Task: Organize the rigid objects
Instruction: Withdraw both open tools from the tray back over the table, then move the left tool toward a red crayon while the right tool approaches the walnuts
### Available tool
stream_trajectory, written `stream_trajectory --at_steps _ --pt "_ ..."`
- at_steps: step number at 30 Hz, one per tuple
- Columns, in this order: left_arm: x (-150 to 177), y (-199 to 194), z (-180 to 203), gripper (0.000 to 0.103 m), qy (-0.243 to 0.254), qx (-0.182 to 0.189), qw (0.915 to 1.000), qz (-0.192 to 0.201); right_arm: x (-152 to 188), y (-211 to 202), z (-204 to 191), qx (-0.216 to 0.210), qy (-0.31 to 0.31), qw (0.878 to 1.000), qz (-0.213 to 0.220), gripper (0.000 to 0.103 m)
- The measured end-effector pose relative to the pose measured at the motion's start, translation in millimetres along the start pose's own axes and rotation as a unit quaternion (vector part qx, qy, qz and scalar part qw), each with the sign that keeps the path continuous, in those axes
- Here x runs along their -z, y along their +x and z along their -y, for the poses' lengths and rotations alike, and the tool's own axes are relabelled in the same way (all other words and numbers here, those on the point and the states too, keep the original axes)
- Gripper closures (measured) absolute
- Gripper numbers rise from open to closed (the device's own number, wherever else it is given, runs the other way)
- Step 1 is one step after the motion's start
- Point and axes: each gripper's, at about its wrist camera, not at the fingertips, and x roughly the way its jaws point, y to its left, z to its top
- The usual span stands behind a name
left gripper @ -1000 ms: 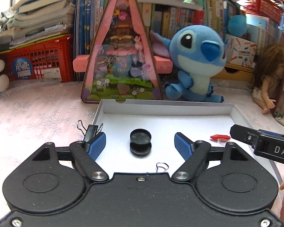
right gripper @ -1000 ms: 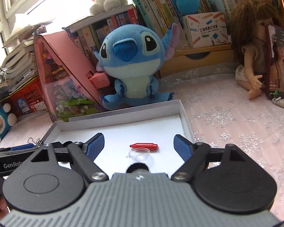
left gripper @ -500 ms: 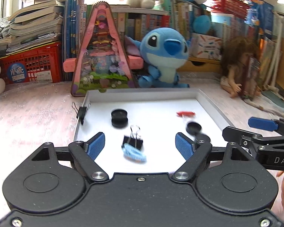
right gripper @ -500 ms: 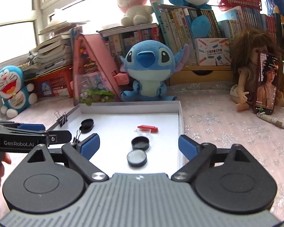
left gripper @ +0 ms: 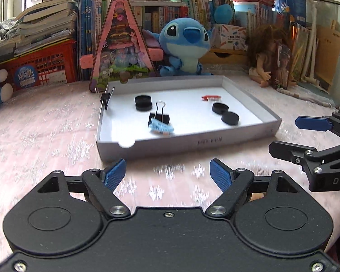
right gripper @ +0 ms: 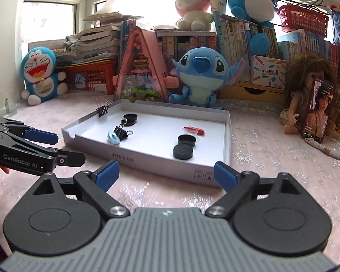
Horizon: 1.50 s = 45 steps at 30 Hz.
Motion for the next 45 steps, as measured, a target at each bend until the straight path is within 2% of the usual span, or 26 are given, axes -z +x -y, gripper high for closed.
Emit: stream_trajectory --at_steps 8,16,27,38,45 --pt "36 -25 6 0.023 0.010 0.028 0.9995 -0.006 22 -8 -11 0.007 -0.012 1.000 -0.008 0.007" --pt "46 -35 17 0.023 0.010 0.052 0.9985 -0.012 34 -12 -23 0.006 -0.033 0.999 -0.015 0.006" --pt "57 -32 32 0.045 0.047 0.032 0.9983 -0.007 38 -9 -31 0.013 -0.041 0.999 -0.022 0.006" --pt "55 -29 18 0.069 0.027 0.008 0.9996 -0.003 35 -9 -35 0.007 -0.040 0.999 -0.028 0.008" --pt "54 -30 11 0.070 0.026 0.001 0.9996 -0.005 35 -9 -43 0.002 -0.044 0.999 -0.026 0.013"
